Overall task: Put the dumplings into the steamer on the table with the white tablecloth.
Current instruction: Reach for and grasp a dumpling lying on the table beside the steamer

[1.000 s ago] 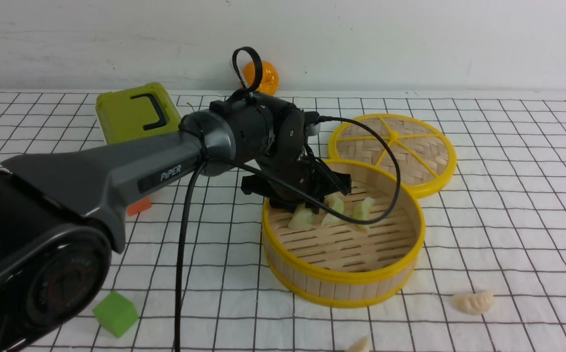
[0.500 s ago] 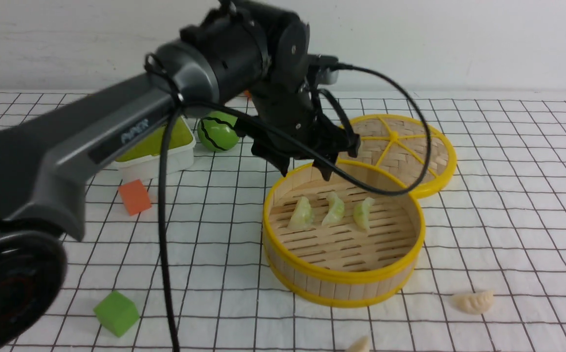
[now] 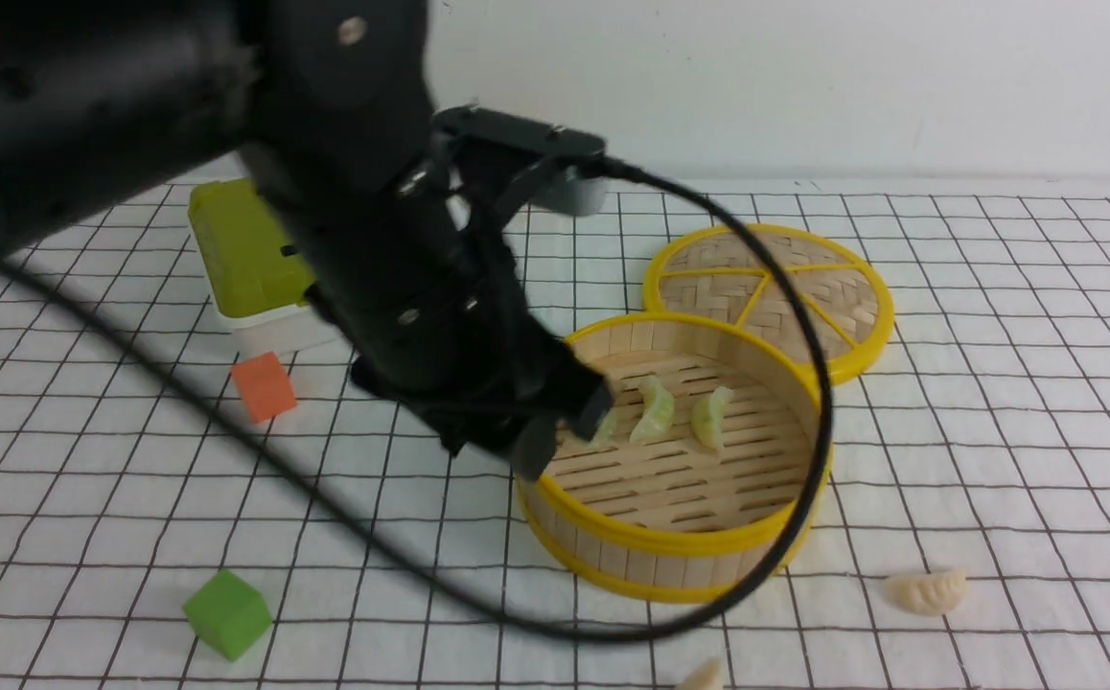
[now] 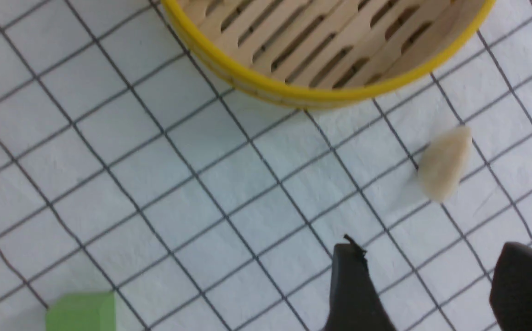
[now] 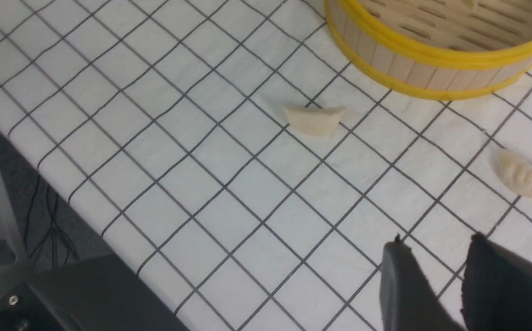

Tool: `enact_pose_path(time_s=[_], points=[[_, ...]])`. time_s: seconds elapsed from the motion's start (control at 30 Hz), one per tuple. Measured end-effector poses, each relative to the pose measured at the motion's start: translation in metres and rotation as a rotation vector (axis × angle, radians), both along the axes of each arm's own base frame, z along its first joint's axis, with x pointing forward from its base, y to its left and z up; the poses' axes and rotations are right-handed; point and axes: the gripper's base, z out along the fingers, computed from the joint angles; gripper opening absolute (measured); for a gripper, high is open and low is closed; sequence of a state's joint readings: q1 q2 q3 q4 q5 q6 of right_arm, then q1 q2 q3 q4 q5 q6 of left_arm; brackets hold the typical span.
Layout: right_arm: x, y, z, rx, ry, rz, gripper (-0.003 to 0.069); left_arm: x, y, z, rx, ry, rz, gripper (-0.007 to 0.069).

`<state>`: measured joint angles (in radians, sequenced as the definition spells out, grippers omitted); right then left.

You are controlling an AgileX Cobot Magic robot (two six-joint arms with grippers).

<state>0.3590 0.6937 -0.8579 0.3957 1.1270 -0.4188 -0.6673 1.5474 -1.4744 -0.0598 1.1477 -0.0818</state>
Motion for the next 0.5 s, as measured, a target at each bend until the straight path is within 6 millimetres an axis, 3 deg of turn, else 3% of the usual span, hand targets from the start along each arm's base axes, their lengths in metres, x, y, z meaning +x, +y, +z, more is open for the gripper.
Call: enact_pose_path(time_s=[0.07, 0.2, 0.33, 0.5], points=[[0.006, 0.008, 0.004, -0.002, 0.026, 0.097, 0.0089, -0.032, 0.025, -0.005, -0.029, -0.01, 0.032, 0.0341], [0.02, 0.023, 0.006, 0.037, 0.045, 0.205, -0.0007, -0.068, 0.054, -0.018, -0.075, -0.036, 0.076, 0.0286], [0.046, 0.05, 0.002, 0.007, 0.108, 0.367, -0.0018, -0.114, 0.092, -0.046, -0.161, -0.1, 0.139, 0.0185], [0.064, 0.085, -0.005, -0.181, 0.111, 0.549, -0.0011, -0.149, 0.121, -0.063, -0.269, -0.181, 0.207, 0.0078]])
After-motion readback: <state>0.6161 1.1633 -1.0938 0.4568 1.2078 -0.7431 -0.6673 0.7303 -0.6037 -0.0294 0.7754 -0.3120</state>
